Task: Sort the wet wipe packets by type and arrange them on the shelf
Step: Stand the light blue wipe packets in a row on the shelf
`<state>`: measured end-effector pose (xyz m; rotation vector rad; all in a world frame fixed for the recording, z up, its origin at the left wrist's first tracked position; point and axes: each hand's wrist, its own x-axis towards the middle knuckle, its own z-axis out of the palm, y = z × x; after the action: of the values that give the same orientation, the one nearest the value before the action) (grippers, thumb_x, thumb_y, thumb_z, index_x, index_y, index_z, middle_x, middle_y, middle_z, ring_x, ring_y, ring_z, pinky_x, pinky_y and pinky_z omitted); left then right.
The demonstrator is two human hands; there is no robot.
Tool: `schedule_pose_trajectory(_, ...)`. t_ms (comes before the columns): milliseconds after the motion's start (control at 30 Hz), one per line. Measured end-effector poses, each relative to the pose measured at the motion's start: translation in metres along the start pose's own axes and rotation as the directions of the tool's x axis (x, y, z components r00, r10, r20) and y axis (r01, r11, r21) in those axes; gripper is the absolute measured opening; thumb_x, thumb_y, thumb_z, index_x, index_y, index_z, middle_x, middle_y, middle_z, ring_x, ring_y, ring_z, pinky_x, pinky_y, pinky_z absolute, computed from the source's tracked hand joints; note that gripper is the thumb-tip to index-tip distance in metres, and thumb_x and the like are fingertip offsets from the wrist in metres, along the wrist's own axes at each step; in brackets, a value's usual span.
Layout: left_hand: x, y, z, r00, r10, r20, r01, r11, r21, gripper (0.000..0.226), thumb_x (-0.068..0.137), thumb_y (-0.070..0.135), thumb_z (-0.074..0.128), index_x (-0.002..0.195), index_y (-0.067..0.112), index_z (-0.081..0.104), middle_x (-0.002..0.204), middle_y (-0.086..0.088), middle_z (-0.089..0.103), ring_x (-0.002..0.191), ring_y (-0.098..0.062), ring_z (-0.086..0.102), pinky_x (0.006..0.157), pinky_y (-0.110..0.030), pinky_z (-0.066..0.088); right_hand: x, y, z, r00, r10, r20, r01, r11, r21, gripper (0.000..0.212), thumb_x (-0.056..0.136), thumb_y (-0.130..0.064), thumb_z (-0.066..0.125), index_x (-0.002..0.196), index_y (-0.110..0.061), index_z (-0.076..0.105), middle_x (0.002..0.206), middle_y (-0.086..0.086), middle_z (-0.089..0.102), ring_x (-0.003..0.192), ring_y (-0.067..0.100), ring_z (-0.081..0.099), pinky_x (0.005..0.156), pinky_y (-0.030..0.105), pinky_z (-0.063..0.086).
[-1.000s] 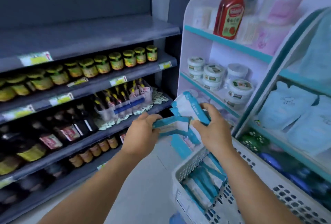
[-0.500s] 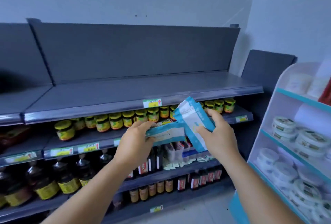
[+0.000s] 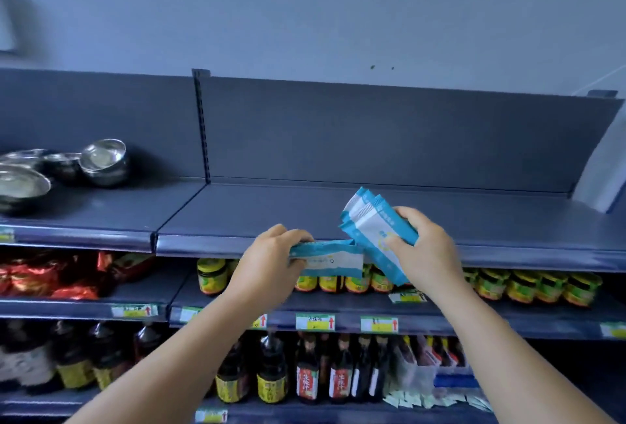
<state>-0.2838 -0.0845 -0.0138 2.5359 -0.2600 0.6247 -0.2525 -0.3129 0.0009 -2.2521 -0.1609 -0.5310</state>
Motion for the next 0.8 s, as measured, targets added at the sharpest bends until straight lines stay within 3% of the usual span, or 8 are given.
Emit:
schedule_pose_trajectory(200,0.074,-0.037,0.018,1.0,0.005,0.008,-0.005,0.999,0.047,0.029,0.089,0.019,0.059,0.114,0.032,0.059,0.103,0.01,0.053,0.095,-0.012,0.051,0.08,-0.03,0.047,0.097,0.009,0.043,0.999,-0.034,0.037,0.033,0.999,0.027,0.037,0.08,-0.022,0.067,0.112,-0.04,0.061,0.09,-0.015,0.063,0.084,0.014,0.056,0.067,0.026,0.039)
schedule_pose_trajectory(367,0.134,-0.06,0.039,1.0,-0.004,0.016,0.003,0.997,0.081,0.03,0.089,0.021,0.061,0.116,0.032,0.058,0.103,0.011,0.051,0.093,-0.01,0.048,0.08,-0.03,0.047,0.172,0.016,0.081,0.982,-0.107,0.155,0.107,0.994,0.004,0.035,0.08,-0.023,0.063,0.109,-0.042,0.06,0.092,-0.017,0.065,0.088,0.015,0.057,0.07,0.028,0.043)
schedule_pose_trajectory(567,0.165,-0.092,0.067,0.997,-0.071,0.031,0.07,0.997,0.031,0.034,0.087,0.018,0.064,0.119,0.029,0.06,0.105,0.011,0.041,0.091,-0.012,0.052,0.081,-0.026,0.047,0.223,0.013,0.128,0.898,-0.154,0.412,0.18,0.983,-0.023,0.038,0.081,-0.021,0.061,0.11,-0.045,0.06,0.091,-0.017,0.066,0.081,0.013,0.058,0.07,0.026,0.043)
schedule_pose_trajectory(700,0.174,-0.109,0.078,0.991,-0.136,-0.005,0.136,0.991,-0.005,0.036,0.083,0.02,0.069,0.117,0.025,0.057,0.11,0.01,0.033,0.092,-0.015,0.053,0.083,-0.031,0.05,0.238,0.011,0.151,0.819,-0.169,0.548,0.211,0.977,-0.014,0.033,0.088,-0.021,0.054,0.111,-0.044,0.061,0.093,-0.016,0.068,0.078,0.014,0.061,0.068,0.024,0.042)
schedule_pose_trajectory(800,0.178,-0.12,0.084,0.979,-0.191,-0.075,0.184,0.979,-0.089,0.062,0.075,0.02,0.077,0.125,0.025,0.041,0.114,0.013,0.02,0.097,-0.014,0.048,0.081,-0.027,0.048,0.245,0.008,0.157,0.781,-0.177,0.599,0.195,0.98,0.035,0.03,0.092,-0.025,0.044,0.104,-0.045,0.063,0.095,-0.008,0.071,0.073,0.019,0.061,0.07,0.033,0.049)
